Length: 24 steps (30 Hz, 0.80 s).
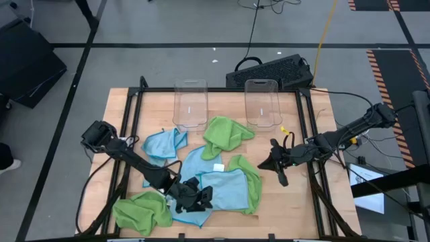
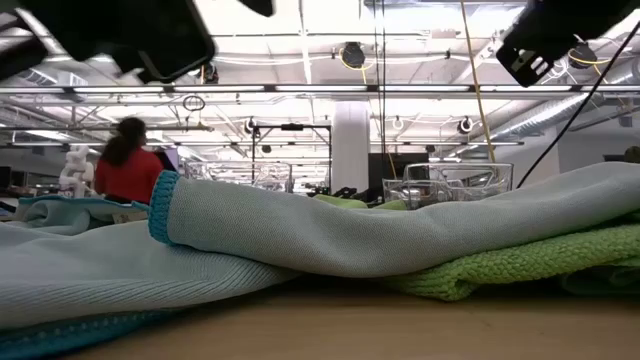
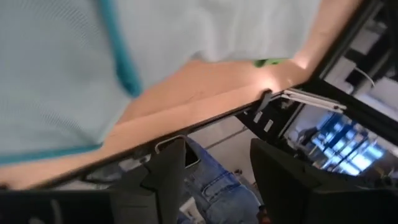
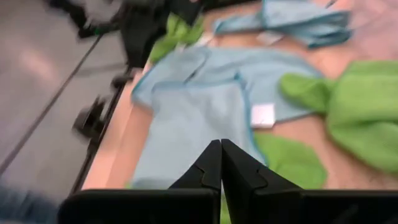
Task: Fold microfiber towels
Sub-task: Fold the right blue microfiber towel
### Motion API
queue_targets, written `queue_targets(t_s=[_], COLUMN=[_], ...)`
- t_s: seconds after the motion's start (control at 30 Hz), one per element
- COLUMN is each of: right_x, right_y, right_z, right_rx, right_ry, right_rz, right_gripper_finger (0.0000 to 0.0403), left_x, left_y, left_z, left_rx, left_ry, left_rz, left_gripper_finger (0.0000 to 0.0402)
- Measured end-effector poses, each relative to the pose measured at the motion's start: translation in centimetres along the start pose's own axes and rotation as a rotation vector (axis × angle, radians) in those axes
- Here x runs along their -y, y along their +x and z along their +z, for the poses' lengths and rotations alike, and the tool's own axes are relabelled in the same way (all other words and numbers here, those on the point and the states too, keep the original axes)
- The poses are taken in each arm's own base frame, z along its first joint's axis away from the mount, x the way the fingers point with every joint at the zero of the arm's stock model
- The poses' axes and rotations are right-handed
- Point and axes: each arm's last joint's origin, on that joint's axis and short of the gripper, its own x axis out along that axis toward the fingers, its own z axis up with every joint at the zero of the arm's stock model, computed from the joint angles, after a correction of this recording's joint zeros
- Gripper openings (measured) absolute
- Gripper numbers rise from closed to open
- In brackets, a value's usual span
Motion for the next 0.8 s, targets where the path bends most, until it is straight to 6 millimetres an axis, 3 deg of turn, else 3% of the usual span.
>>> queue_targets(t_s=[0.2,0.4,0.57,0.8], right_x=[0.2,0.2,0.2,0.3], right_y=[-0.6,-1.0,-1.0,-1.1], right_z=[-0.7,-0.9,-0.9,-1.0], right_rx=[-0.121,-0.146,-0.144,-0.152], right_ry=[-0.081,-0.098,-0.102,-0.078], right_rz=[0.123,0.141,0.142,0.135], right_gripper_finger=[0.0,0.0,0.0,0.0], left_x=[-1.9,-1.8,-2.7,-3.0], left_y=[0.1,0.9,3.1,5.2], left_z=[-0.3,0.4,1.2,1.5], left_rx=[0.066,0.089,0.047,0.028], left_ry=[-0.097,-0.1,-0.107,-0.106], left_rz=[0.106,0.095,0.149,0.077], left_gripper_finger=[0.0185,0.0192,0.024,0.0291])
